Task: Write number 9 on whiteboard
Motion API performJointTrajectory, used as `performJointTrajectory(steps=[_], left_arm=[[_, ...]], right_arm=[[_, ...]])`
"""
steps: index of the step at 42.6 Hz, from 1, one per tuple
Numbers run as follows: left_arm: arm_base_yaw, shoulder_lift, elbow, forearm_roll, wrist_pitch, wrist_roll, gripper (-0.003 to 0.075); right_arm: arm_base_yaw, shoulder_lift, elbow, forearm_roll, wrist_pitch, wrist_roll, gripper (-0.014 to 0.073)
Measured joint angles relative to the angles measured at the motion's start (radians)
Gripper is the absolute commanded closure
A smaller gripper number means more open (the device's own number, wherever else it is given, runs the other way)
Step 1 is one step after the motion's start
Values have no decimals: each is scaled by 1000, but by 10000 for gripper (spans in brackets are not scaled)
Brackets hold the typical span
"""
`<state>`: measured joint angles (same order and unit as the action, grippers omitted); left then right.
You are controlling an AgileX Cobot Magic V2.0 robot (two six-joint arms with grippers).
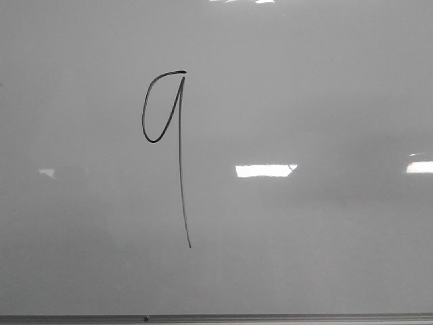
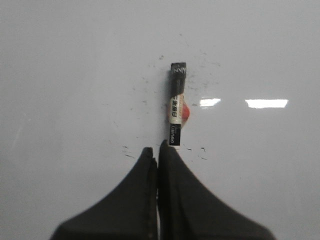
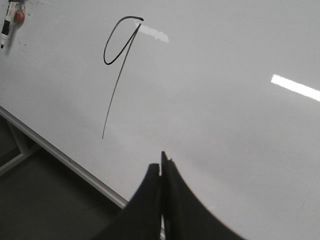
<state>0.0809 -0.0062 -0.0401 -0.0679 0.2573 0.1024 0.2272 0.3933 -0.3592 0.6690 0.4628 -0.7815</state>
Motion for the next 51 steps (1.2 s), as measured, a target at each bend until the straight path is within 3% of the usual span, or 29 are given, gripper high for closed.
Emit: performJointTrajectory(steps=[13, 51], left_arm=[[-57, 0, 47, 0, -123, 0, 739], [-57, 0, 47, 0, -127, 0, 739]], right_arm=[[0, 0, 0, 0, 0, 0, 664], [0, 0, 0, 0, 0, 0, 664]])
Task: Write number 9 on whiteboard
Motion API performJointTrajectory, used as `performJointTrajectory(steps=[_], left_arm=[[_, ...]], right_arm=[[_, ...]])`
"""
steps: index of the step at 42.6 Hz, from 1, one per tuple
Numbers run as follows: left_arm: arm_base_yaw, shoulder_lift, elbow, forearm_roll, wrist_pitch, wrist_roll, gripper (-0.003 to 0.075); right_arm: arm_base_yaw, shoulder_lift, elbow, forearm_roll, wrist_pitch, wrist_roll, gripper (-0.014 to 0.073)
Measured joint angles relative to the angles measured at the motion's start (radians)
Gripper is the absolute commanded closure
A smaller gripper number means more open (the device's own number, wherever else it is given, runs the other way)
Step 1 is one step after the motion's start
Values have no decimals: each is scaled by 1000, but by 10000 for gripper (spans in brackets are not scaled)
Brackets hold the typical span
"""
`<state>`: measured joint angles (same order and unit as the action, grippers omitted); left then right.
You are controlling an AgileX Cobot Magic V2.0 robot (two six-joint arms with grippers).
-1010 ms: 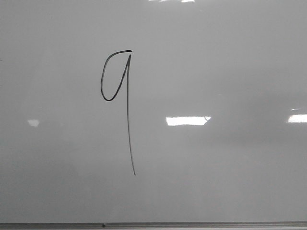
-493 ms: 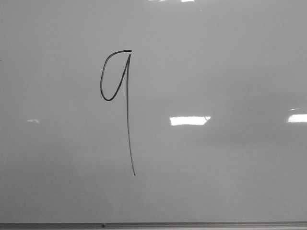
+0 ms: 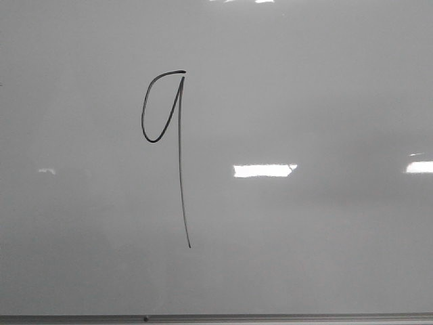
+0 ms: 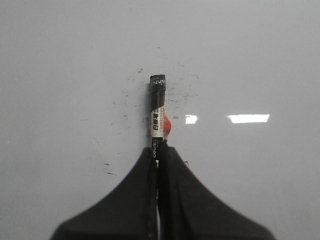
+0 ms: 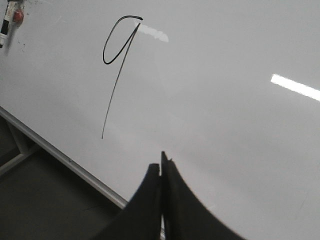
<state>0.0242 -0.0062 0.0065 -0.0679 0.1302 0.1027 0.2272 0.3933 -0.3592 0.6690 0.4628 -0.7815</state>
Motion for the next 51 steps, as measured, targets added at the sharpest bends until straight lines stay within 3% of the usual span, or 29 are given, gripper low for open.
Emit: performJointTrajectory(steps=[14, 23, 29, 33, 40, 51], left_arm=[[0, 0, 0, 0, 0, 0, 739], [0, 0, 0, 0, 0, 0, 739], [0, 0, 0, 0, 0, 0, 739], [0, 0, 0, 0, 0, 0, 739], [0, 0, 0, 0, 0, 0, 739], [0, 0, 0, 0, 0, 0, 739]], right_arm=[[0, -12, 11, -60, -72, 36, 664], [-22, -98, 127, -374, -327, 397, 664], [-111, -184, 229, -510, -400, 617, 664], [-186, -252, 288, -564, -400, 701, 664], [-275, -366, 371, -610, -327, 736, 664], [-290, -403, 386, -615, -162, 741, 664]])
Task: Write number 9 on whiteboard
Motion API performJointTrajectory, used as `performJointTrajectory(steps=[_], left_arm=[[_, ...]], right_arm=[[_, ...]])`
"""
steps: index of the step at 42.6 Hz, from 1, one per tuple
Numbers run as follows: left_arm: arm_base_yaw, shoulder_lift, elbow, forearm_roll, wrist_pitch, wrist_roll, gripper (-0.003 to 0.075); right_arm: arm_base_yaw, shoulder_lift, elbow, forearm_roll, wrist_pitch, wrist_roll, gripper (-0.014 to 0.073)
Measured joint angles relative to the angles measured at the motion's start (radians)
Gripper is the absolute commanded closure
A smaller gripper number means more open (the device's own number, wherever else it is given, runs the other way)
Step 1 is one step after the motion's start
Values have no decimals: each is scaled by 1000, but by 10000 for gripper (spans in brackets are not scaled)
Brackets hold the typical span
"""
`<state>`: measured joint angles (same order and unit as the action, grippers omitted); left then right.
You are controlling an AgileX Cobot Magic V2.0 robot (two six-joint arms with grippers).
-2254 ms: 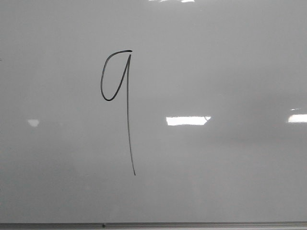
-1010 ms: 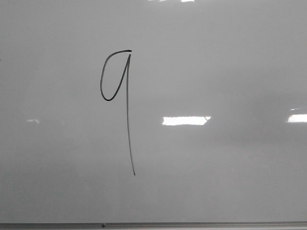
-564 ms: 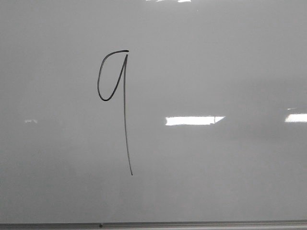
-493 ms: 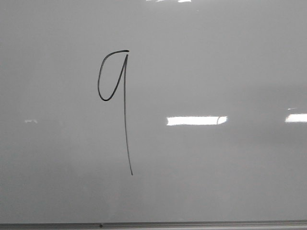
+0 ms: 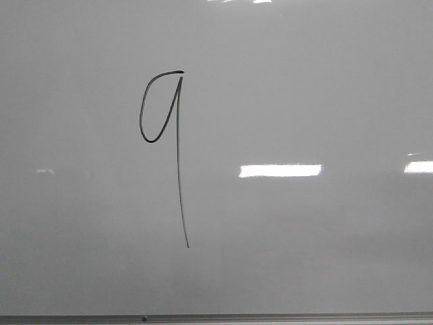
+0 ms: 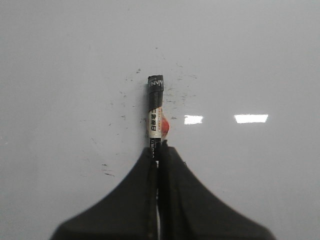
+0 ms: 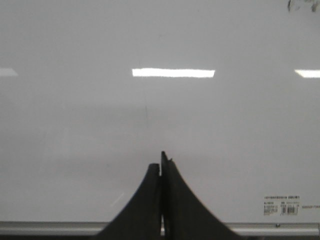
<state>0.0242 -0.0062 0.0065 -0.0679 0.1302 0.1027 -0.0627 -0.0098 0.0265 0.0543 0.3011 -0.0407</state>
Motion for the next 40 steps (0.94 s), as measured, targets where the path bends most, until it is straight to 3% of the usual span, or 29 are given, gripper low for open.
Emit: performJointTrajectory(steps=[40], left_arm=[[0, 0, 0, 0, 0, 0, 739]], right_arm=[[0, 0, 0, -2, 42, 1, 664]])
